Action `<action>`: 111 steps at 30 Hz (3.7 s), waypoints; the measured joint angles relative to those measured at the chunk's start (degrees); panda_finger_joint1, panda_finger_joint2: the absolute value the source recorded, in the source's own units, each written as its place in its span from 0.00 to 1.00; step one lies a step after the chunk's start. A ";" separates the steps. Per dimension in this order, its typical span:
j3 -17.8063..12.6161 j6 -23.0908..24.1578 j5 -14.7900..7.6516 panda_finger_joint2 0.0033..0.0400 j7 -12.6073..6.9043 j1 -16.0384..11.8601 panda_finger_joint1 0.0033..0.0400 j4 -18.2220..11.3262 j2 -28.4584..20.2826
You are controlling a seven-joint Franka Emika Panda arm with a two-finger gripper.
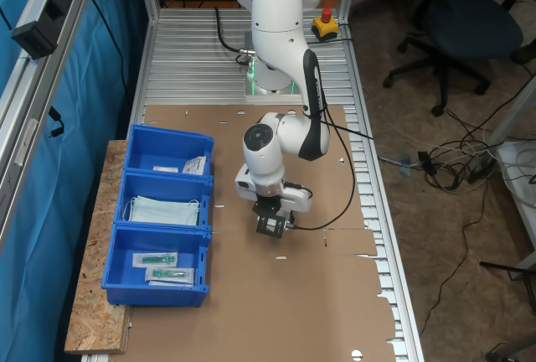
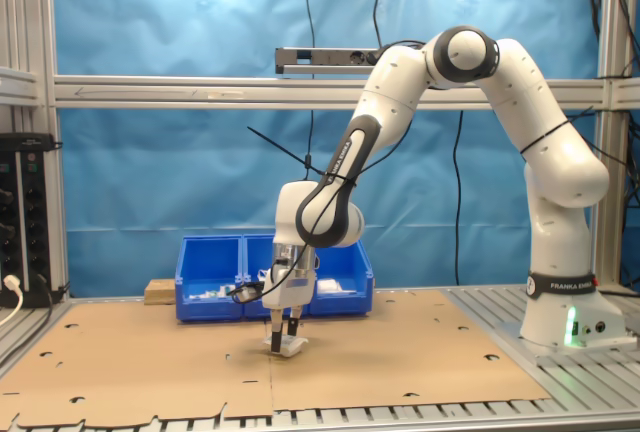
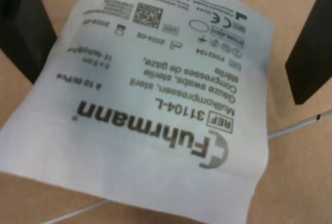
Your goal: Pick and place sorting task of medical equipment.
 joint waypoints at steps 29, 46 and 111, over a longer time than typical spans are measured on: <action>0.00 0.04 0.00 0.40 0.00 0.00 0.40 0.15 0.68; 0.19 0.08 0.00 0.07 0.00 0.07 0.07 0.23 0.38; -4.92 -24.57 -27.80 0.07 0.00 -16.64 0.07 -12.04 -36.85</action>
